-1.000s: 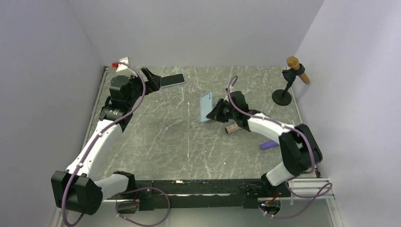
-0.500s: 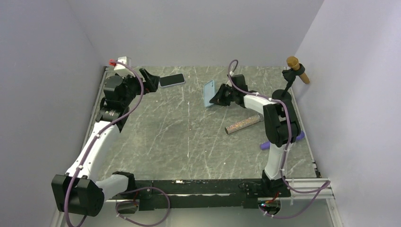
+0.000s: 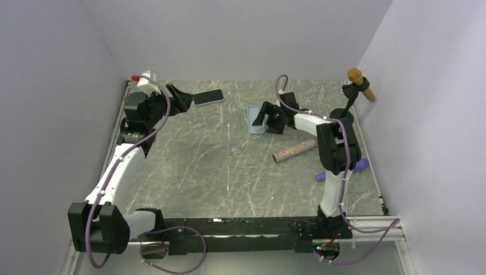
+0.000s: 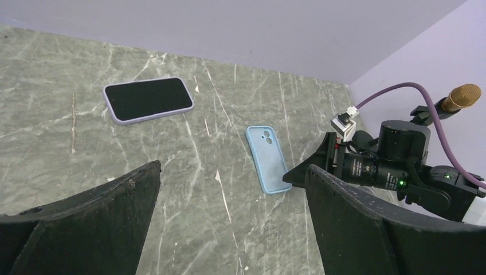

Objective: Take the phone out of the phone case
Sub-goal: Place the phone case at the center of the board.

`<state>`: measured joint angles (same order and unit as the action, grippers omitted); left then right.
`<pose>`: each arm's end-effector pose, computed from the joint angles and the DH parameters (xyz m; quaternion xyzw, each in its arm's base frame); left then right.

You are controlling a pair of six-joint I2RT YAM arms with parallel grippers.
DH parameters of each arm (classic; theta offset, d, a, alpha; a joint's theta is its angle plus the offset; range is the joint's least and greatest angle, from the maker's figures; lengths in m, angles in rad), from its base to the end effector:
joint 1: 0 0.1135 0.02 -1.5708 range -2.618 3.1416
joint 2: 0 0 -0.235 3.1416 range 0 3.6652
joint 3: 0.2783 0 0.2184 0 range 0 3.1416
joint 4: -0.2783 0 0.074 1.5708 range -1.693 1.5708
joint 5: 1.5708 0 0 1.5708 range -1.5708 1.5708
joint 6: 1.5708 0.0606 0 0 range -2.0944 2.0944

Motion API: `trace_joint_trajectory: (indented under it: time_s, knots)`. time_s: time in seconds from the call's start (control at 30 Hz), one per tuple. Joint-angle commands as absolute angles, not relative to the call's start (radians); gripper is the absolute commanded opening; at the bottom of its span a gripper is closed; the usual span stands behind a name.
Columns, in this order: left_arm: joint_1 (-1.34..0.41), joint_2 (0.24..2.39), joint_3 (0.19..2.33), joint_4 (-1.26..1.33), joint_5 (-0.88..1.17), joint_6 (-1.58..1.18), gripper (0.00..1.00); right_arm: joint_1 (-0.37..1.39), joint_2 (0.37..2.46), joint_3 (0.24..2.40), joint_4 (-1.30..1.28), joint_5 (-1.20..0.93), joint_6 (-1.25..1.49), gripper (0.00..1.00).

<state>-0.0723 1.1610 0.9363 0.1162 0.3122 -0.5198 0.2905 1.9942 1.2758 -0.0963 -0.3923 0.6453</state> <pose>0.2733 -0.0385 0.3265 -0.0619 0.7401 -0.3031 0.5971 0.3798 0.1377 0.1401 0.0901 0.9100 0.3249 0.2414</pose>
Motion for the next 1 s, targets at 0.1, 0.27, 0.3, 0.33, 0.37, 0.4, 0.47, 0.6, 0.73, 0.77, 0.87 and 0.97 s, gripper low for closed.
trace_joint_trajectory:
  time_s: [0.1,0.27,0.3,0.33,0.37,0.4,0.47,0.6,0.73,0.77,0.87,0.97]
  knots:
    - [-0.067,1.199,0.954,0.179,0.388,-0.553,0.99,0.323,1.769,1.179,-0.254,-0.152,0.504,1.0]
    - [-0.067,1.258,0.961,0.189,0.446,-0.578,0.97,0.39,1.567,1.081,-0.276,-0.086,0.456,1.0]
    - [-0.068,1.277,0.967,0.188,0.46,-0.58,0.96,0.408,1.521,1.053,-0.257,-0.086,0.46,1.0]
    - [-0.069,1.297,0.973,0.185,0.476,-0.581,0.96,0.423,1.477,1.016,-0.233,-0.092,0.467,1.0]
    - [-0.069,1.317,0.978,0.182,0.485,-0.582,0.95,0.44,1.426,0.98,-0.206,-0.104,0.479,1.0]
    - [-0.069,1.335,0.981,0.177,0.487,-0.583,0.94,0.45,1.39,0.946,-0.182,-0.113,0.497,0.99]
    - [-0.069,1.374,0.98,0.17,0.48,-0.583,0.94,0.466,1.336,0.876,-0.133,-0.136,0.536,0.97]
    - [-0.068,1.436,0.969,0.179,0.47,-0.602,0.93,0.498,1.246,0.743,-0.023,-0.178,0.595,0.95]
    - [-0.023,1.529,0.961,0.234,0.476,-0.708,0.94,0.503,1.173,0.692,-0.026,-0.179,0.585,0.94]
    - [-0.006,1.568,0.95,0.273,0.501,-0.788,0.94,0.501,1.15,0.689,-0.041,-0.177,0.577,0.94]
    - [0.08,1.728,0.89,0.626,0.591,-1.107,0.82,0.48,1.069,0.694,-0.078,-0.171,0.542,0.96]
    - [0.109,1.883,0.937,0.762,0.576,-1.248,0.77,0.441,1.009,0.694,-0.084,-0.21,0.533,0.97]
